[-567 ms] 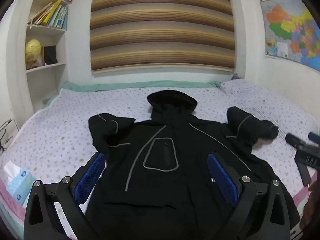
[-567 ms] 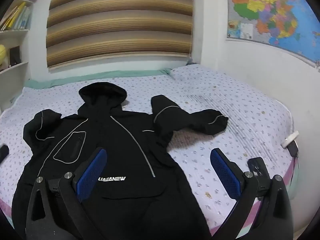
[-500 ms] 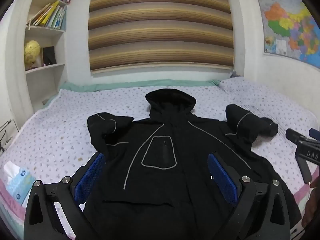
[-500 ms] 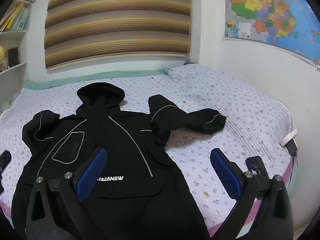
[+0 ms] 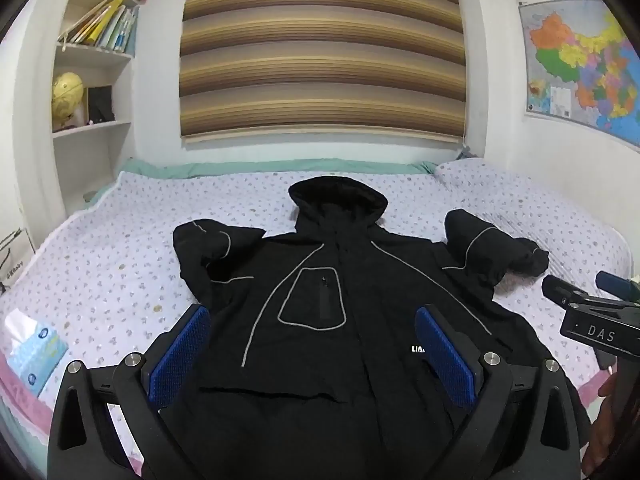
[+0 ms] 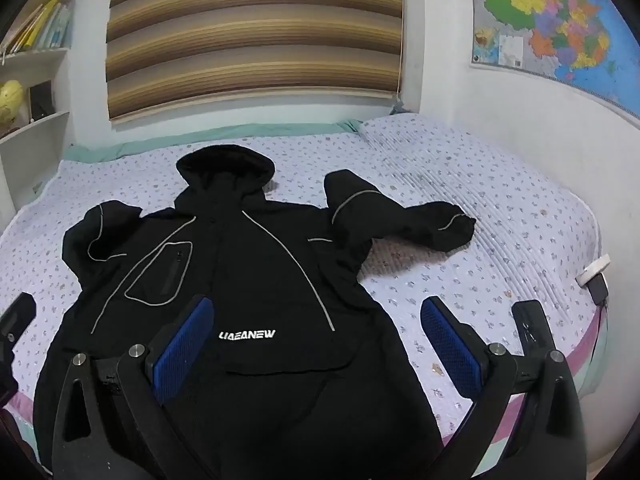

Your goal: Fold large clothes

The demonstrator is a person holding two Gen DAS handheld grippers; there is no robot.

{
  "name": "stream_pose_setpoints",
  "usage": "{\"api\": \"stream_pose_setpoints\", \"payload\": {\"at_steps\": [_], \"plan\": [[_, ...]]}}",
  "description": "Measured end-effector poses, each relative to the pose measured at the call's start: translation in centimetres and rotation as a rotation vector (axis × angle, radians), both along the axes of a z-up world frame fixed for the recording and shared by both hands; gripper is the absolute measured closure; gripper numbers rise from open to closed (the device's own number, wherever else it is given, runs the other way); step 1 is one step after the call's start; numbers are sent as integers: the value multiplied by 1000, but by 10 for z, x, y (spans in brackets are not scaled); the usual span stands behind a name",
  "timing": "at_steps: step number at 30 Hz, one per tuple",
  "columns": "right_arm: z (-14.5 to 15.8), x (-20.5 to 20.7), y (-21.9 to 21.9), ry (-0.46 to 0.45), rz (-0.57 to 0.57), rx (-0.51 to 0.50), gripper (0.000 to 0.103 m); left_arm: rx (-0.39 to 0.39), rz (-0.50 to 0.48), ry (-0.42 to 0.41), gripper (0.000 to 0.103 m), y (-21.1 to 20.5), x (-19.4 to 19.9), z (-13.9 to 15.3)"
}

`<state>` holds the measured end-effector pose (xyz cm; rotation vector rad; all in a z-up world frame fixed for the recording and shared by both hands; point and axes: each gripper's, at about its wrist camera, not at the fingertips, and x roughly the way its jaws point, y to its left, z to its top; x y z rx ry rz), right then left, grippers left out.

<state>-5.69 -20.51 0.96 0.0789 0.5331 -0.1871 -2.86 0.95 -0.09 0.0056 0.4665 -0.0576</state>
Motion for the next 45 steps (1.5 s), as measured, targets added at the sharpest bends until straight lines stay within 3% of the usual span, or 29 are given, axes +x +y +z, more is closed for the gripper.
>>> {"api": "stream_pose_setpoints", "payload": {"at_steps": [9,45], "plan": [[1,0,-7,-9,10,35,0,-24,-7,29,1,-9,6,-16],[-13,1,0,28,57,31,0,29,-45,48,1,-32,2,-27]]}}
